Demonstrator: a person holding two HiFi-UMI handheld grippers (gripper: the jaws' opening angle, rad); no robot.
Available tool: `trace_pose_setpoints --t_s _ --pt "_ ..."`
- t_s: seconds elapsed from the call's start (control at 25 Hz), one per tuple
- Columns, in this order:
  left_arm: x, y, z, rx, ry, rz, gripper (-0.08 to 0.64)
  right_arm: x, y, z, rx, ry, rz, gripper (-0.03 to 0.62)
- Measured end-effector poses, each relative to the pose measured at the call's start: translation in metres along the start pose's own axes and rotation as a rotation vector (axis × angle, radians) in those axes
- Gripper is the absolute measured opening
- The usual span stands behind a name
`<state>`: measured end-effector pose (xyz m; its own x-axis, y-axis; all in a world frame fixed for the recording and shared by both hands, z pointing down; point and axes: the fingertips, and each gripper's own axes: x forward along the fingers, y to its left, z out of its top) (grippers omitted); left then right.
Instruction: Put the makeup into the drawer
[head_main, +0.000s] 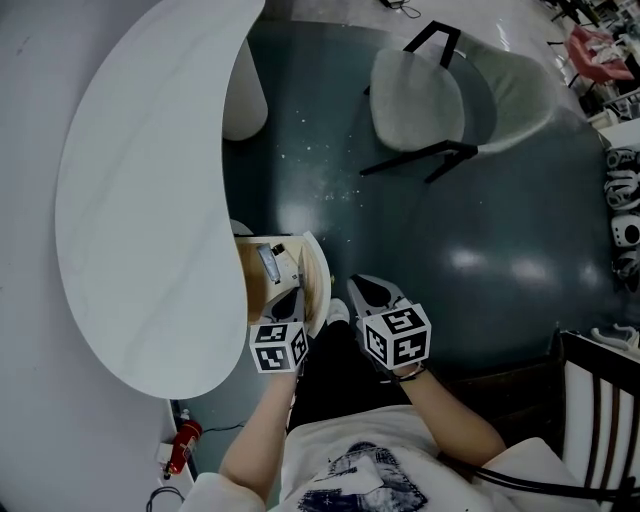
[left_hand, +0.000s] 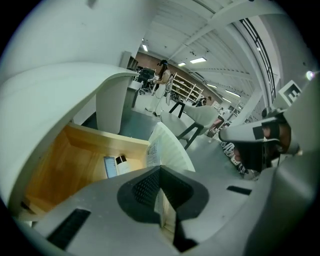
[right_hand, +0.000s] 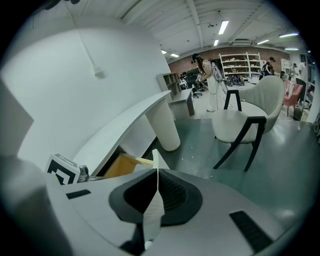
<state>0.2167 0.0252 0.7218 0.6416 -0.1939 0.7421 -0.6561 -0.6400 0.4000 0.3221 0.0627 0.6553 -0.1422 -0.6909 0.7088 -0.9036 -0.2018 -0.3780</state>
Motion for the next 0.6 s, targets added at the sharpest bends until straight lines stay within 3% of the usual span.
trace_pose_setpoints --t_s 0.6 --pt "0.028 0.019 -0.018 -0.009 0.061 0.028 0.035 0.011 -0.01 -0.005 0.013 0.025 -0.007 0.023"
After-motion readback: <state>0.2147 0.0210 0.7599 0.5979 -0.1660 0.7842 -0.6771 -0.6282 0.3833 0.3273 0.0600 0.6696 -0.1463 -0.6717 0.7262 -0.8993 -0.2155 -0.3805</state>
